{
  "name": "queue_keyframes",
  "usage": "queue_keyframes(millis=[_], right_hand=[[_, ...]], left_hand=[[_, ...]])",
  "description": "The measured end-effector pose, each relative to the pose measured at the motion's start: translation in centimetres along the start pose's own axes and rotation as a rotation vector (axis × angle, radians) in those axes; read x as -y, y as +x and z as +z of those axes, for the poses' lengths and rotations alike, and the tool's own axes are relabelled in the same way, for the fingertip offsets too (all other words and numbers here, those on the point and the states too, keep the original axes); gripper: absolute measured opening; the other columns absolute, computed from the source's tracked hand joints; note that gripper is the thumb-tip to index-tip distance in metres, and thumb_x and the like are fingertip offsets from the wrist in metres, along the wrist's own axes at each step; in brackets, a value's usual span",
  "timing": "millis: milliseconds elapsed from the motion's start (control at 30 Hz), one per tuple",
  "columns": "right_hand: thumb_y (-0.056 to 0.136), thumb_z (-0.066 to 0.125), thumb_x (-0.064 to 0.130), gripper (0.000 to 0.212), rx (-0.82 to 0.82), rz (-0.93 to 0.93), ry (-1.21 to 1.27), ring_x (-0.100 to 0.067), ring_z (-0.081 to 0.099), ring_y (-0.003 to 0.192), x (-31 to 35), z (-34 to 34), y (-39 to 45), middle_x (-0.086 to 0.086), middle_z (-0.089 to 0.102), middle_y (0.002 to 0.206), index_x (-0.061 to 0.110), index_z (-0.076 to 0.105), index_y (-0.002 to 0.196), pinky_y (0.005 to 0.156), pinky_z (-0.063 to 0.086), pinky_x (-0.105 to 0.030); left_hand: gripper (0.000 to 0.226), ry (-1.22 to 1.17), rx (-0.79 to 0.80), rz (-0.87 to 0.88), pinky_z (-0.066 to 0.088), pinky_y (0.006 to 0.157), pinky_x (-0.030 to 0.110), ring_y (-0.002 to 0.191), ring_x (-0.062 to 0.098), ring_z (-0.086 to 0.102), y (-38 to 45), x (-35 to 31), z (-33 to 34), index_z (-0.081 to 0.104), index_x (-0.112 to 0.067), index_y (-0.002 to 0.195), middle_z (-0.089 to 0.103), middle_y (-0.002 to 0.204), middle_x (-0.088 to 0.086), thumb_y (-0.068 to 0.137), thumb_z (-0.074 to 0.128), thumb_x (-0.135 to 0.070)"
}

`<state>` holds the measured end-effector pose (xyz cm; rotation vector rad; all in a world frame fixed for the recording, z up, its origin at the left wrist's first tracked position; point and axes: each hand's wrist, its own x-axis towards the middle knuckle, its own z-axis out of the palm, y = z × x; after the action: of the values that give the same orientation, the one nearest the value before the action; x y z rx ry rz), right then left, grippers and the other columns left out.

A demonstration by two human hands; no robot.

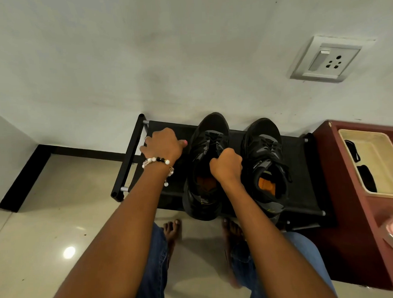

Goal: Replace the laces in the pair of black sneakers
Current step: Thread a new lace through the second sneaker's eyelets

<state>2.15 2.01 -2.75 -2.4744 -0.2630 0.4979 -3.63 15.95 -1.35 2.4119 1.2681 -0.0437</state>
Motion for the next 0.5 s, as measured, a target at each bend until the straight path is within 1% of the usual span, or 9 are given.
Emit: queue_keyframes(millis=[33,67,133,200,267,333,400,433,500], right_hand=[[0.091,0.055,0.009,0.033,-0.001,-0.002,0.004,-0.027,0.051,0.076,0.0,0.0,0.0,-0.017,0.055,0.1,0.013,0.035,0.066,0.059,0.039,-0.03],[0.091,0.055,0.009,0.033,0.0,-0.004,0.006,-0.029,0.052,0.078,0.0,0.1,0.0,-0.018,0.056,0.102,0.013,0.035,0.066,0.06,0.039,-0.03],[0.091,0.056,0.01,0.033,0.0,-0.005,0.008,-0.031,0.057,0.083,0.0,0.1,0.0,-0.019,0.057,0.106,0.015,0.034,0.066,0.062,0.041,-0.031],[0.091,0.057,0.011,0.034,-0.004,-0.007,0.007,-0.029,0.055,0.083,-0.1,0.0,0.0,-0.019,0.058,0.108,0.016,0.033,0.067,0.062,0.041,-0.031],[0.091,0.056,0.01,0.034,-0.007,-0.013,0.014,-0.027,0.052,0.081,-0.1,0.0,0.0,-0.02,0.058,0.108,0.015,0.033,0.067,0.062,0.041,-0.031],[0.09,0.055,0.009,0.033,-0.015,-0.021,0.008,-0.028,0.052,0.08,-0.1,0.0,0.0,-0.02,0.058,0.106,0.015,0.033,0.066,0.062,0.041,-0.031],[0.09,0.055,0.01,0.033,-0.014,-0.021,0.003,-0.027,0.052,0.079,0.0,0.1,-0.1,-0.02,0.059,0.106,0.015,0.034,0.066,0.062,0.041,-0.031],[0.09,0.055,0.01,0.032,-0.01,-0.022,0.003,-0.028,0.052,0.079,0.0,0.1,-0.1,-0.02,0.059,0.106,0.014,0.034,0.066,0.062,0.041,-0.031],[0.091,0.055,0.01,0.032,-0.002,-0.024,0.006,-0.028,0.053,0.08,0.0,0.1,-0.1,-0.019,0.058,0.105,0.014,0.035,0.066,0.061,0.041,-0.031]], left_hand=[[0.036,-0.039,-0.05,0.072,0.048,0.093,0.051,0.109,0.037,0.059,0.1,-0.2,0.1,0.066,-0.008,0.089,0.066,0.107,0.015,0.087,0.066,-0.044],[0.029,-0.121,-0.052,0.162,0.05,0.093,0.046,0.108,0.032,0.062,0.2,-0.5,0.1,0.071,-0.01,0.099,0.069,0.108,0.011,0.087,0.068,-0.037],[0.025,-0.257,0.037,0.295,0.05,0.096,0.036,0.105,0.021,0.065,0.0,-1.3,0.2,0.073,-0.016,0.109,0.071,0.11,0.004,0.087,0.07,-0.028],[0.017,-0.256,0.073,0.343,0.051,0.092,0.032,0.097,0.017,0.066,-0.4,-1.9,0.5,0.076,-0.016,0.101,0.073,0.103,0.002,0.087,0.07,-0.025],[0.017,-0.202,0.047,0.362,0.052,0.081,0.031,0.086,0.018,0.065,-0.5,-2.3,0.6,0.075,-0.01,0.088,0.071,0.09,0.004,0.09,0.067,-0.025],[0.029,-0.113,0.039,0.355,0.047,0.068,0.033,0.072,0.022,0.059,-0.4,-2.6,0.5,0.064,-0.004,0.073,0.063,0.072,0.006,0.093,0.06,-0.024],[0.035,-0.112,0.051,0.291,0.039,0.056,0.032,0.06,0.022,0.05,-0.1,-2.4,0.5,0.049,-0.004,0.063,0.05,0.059,0.005,0.093,0.054,-0.022],[0.035,-0.149,0.061,0.26,0.04,0.054,0.032,0.058,0.023,0.05,0.0,-2.4,0.4,0.049,-0.003,0.063,0.051,0.059,0.006,0.092,0.054,-0.022],[0.035,-0.289,0.089,0.215,0.051,0.061,0.034,0.065,0.025,0.06,0.2,-2.1,0.5,0.061,0.004,0.07,0.065,0.071,0.012,0.092,0.055,-0.021]])
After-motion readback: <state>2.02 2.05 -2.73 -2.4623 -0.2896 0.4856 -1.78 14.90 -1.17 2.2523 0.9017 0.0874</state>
